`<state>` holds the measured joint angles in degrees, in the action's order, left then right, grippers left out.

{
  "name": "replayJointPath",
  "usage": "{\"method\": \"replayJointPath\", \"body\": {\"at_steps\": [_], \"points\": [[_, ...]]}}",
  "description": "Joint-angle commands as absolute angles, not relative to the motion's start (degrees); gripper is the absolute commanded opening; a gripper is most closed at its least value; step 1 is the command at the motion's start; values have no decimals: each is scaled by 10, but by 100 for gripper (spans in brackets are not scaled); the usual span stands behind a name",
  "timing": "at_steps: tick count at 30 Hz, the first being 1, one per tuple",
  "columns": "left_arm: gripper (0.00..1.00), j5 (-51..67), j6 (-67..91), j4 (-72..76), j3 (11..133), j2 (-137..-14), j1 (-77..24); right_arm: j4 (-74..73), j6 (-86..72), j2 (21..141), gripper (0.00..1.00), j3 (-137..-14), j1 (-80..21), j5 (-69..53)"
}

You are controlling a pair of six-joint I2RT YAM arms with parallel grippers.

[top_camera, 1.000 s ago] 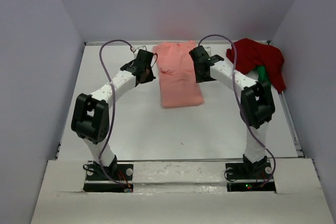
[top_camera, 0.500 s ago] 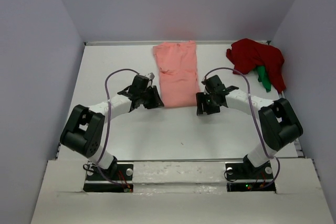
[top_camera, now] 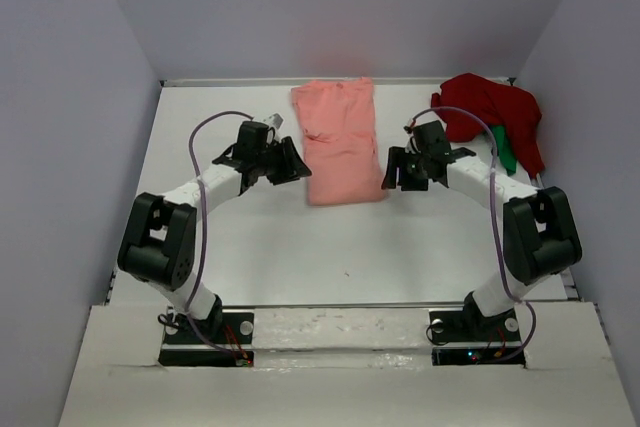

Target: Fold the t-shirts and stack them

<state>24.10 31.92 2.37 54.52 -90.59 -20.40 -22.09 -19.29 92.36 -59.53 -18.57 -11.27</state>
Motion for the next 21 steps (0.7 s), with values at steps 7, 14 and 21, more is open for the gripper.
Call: {"method": "replayJointPath", "body": {"at_steps": [7,14,21], "points": [[52,277,316,23,584,-983,-196,-200,-187,990,65,-664,-171,-150],[52,287,315,31,584,-996,-196,-187,-188,1026,65,-674,-165,-157],[53,300,318,42,582,-1004,-195,-173,-190,1062,65,-678,-165,-167]]}}
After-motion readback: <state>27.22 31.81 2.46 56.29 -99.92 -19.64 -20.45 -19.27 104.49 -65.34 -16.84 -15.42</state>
